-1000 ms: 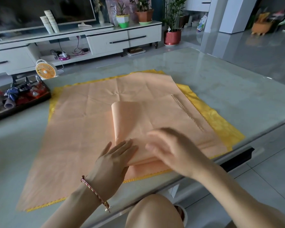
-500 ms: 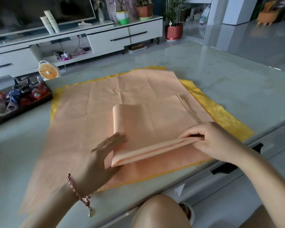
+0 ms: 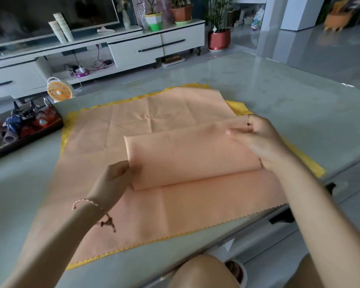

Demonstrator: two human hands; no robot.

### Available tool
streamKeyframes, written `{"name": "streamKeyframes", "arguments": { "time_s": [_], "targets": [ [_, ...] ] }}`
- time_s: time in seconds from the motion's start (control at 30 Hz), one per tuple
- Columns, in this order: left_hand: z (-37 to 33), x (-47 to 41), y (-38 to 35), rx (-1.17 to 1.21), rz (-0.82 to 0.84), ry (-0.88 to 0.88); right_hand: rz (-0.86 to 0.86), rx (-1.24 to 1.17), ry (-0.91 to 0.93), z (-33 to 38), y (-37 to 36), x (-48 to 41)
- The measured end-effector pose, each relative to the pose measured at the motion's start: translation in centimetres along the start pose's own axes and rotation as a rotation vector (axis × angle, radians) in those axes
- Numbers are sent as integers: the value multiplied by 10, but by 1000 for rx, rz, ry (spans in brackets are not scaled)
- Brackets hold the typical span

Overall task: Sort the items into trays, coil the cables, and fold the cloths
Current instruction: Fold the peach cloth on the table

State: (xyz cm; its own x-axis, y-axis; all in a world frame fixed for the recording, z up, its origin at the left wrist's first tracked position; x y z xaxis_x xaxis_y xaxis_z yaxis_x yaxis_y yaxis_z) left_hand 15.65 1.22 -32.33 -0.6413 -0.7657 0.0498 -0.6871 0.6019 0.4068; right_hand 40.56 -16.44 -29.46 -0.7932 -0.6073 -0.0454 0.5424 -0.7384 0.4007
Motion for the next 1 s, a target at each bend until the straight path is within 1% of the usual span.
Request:
{"name": "streamKeyframes", "arguments": {
  "time_s": [0.03,0.1,0.17,0.2,0.27,0.33,0.47,0.57,0.63,0.67,0.7,0.8,0.83,0.93,1.0],
  "targets": [
    [-2,-4,-1,-59,-34,18,-69,149,-3,-3,-8,-5],
    [-6,-15,-7,-287,-93,60,-117,437,-24,-11,-19,-9],
    [-14,-23,-15,-471,-152,89,-125,606,-70,-17,-24,-9],
    [-16,-26,-20,-545,-172,108,-150,668,-65,-19,-25,-8],
    [-22,-27,-25,-670,-247,128,-200,742,3,-20,-27,-8],
    [-25,-26,-31,-763,-292,141,-216,756,60,-19,-29,-10],
    [-31,-28,-43,-895,-319,122,-243,770,163,-17,-32,-9],
    [-28,-28,-50,-995,-332,120,-320,920,163,-21,-34,-5],
    [-25,-29,-52,-960,-344,112,-346,988,125,-23,-33,-4],
    [-23,-30,-51,-883,-347,111,-344,1000,116,-23,-33,-4],
    [-23,-32,-50,-751,-352,106,-341,1005,116,-23,-33,-5],
    [-26,-39,-40,-213,-346,92,-333,959,139,-17,-33,-7],
    [-27,-39,-36,-96,-330,78,-323,932,151,-13,-35,-5],
    [-35,-33,-26,71,-293,-28,-230,841,250,1,-46,4],
    [-47,-19,-13,88,-278,-155,-139,652,345,19,-57,17]
  ]
}}
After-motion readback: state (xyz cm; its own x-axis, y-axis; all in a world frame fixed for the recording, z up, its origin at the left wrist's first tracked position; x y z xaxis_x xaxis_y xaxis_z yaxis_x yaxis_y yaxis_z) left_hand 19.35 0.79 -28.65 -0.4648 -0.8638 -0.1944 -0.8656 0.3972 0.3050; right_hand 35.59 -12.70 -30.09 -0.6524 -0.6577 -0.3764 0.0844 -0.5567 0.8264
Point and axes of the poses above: each hand's wrist, its own x-axis away from the middle knuckle, its own y-axis out of the back of the hand, z = x × y, the point moved 4 cm from there along -x, towards the middle knuckle, and after that the axes turned 9 degrees about x, right-handed, at the moved point
